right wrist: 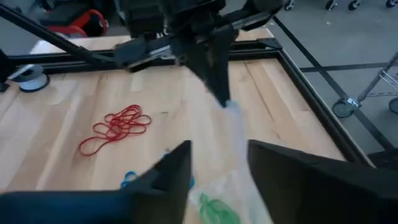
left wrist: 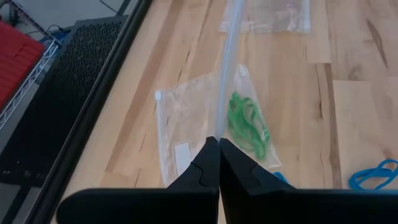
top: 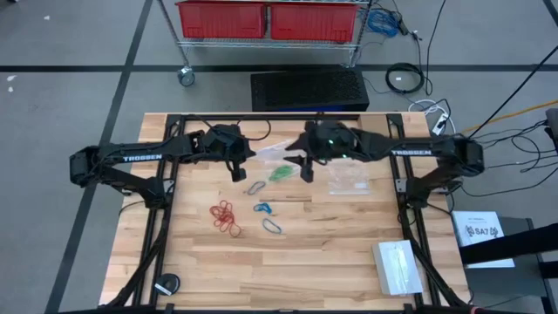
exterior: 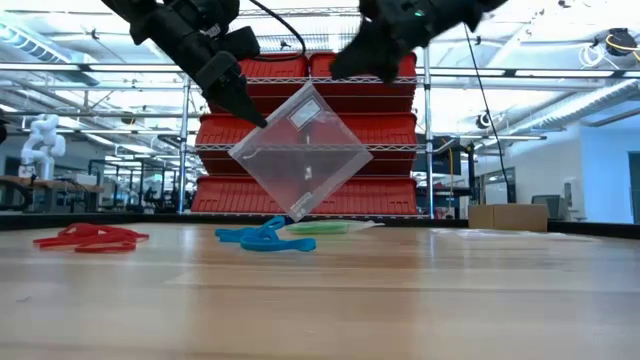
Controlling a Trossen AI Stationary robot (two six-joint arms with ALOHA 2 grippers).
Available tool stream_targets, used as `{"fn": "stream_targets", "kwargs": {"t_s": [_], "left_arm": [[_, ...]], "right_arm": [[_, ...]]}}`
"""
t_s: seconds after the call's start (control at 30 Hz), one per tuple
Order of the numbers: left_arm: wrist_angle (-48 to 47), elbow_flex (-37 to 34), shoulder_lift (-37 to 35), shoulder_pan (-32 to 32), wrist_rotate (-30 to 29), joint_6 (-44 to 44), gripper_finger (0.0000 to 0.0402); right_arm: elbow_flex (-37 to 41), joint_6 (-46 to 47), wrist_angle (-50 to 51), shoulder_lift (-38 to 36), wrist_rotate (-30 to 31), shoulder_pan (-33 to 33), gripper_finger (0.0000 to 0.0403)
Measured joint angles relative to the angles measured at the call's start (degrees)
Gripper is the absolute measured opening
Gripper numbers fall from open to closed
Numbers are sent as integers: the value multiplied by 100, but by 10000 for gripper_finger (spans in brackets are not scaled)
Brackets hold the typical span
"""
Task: Sort rubber bands
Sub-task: Open the left transparent zip bag
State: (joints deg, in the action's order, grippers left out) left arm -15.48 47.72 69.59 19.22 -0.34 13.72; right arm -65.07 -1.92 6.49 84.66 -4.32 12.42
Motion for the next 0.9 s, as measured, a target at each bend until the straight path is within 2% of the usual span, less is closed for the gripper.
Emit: {"fn": "stream_targets", "kwargs": {"t_s": [0.17,0.3,0.43,0.63,0.9], "left_arm": [[6,0,2,-2,19,9,0],[-1,0,2,-13,20,12,0],[-5,0,2,-13,19,15,0],[2,2,2,-11,20,22,0],[133,9,-1,-11,23,9,4]], "right_arm": [[-905,-299,601,753,31,37,232],[-1469,-369,731,1257,44,38,240],[-1873,-507,1146,1631,175,35,189],[-1971,-539,1390,1825,188,35,24],[-1975,-541,1301,1684,341,33,1]]}}
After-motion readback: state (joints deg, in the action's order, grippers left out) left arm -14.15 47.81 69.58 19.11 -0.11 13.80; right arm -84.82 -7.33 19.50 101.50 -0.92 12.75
